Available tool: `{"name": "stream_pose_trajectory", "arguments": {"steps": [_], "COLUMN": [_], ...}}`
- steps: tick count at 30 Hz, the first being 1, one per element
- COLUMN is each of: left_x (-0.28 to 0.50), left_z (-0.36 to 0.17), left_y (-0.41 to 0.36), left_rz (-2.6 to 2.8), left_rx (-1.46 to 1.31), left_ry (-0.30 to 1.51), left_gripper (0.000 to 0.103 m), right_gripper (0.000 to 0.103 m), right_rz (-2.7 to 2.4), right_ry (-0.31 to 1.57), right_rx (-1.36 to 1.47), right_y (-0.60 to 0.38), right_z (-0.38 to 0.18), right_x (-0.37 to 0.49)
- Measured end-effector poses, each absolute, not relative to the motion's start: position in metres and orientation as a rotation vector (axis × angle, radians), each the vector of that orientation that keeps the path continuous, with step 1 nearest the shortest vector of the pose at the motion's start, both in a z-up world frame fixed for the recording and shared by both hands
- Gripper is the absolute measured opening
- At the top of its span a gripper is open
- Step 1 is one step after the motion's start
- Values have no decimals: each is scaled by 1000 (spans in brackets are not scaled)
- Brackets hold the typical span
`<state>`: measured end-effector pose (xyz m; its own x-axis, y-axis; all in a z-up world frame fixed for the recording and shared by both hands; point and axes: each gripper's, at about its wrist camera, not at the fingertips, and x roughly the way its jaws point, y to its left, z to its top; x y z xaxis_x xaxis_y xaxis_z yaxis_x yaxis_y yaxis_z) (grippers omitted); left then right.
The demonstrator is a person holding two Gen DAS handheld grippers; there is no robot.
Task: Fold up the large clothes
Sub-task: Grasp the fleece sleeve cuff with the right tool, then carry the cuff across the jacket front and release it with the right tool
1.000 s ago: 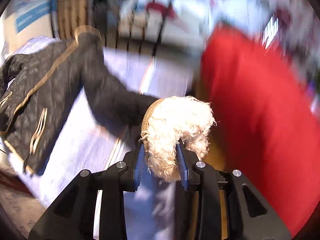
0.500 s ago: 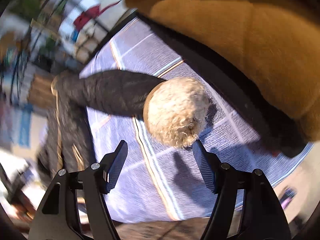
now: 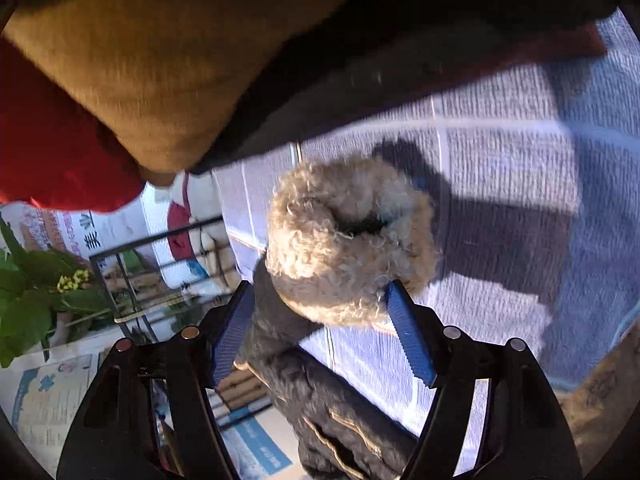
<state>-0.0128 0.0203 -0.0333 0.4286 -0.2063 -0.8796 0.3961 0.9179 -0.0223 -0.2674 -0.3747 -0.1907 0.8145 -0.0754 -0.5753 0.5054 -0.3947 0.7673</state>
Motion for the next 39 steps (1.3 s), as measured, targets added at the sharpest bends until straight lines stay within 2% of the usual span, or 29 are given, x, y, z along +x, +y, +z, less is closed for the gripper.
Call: {"name": "stream_pose_trajectory", "arguments": {"steps": [6,8,11,12,13,15,17,21,27,30,32,36,39], "left_x": [-9,-7,-6,-6,-6,-6,-5,1,11,16,18,19,21], "left_z": [-38,-39,-41,-42,-42,-44,-45,-47,-49,-58,-64,-72,-76], "left_y": [25,26,28,28,29,30,33,43,59,73,86,113,136], "left_rz": [-389,-396,-404,-407,-410,-413,-408,-390,-342,-280,-245,-164,-95], "left_rx": [184,183,176,175,175,174,165,122,85,51,17,-8,-20], "left_ry": [1085,1087,1094,1095,1096,1100,1105,1106,1089,1113,1129,1143,1148], "left_gripper": [78,78,78,78,78,78,78,78,78,78,78,78,78], "right_gripper": [70,72,72,69,55,44,35,31,29,28,27,27,28], "right_rz": [-710,-689,-783,-784,-768,-758,-730,-653,-480,-462,-481,-561,-533], "right_ry": [258,197,221,242,263,323,417,673,650,643,667,752,788], "right_rx": [2016,1993,1932,1941,1954,1909,1796,1387,677,440,403,426,355], "right_y": [-367,-370,-368,-366,-365,-360,-358,-359,-375,-384,-400,-421,-399], "right_z": [-211,-214,-218,-220,-223,-217,-200,-136,32,92,106,94,92], "right_x": [-283,-282,-283,-281,-279,-274,-265,-222,-163,-158,-158,-162,-128]}}
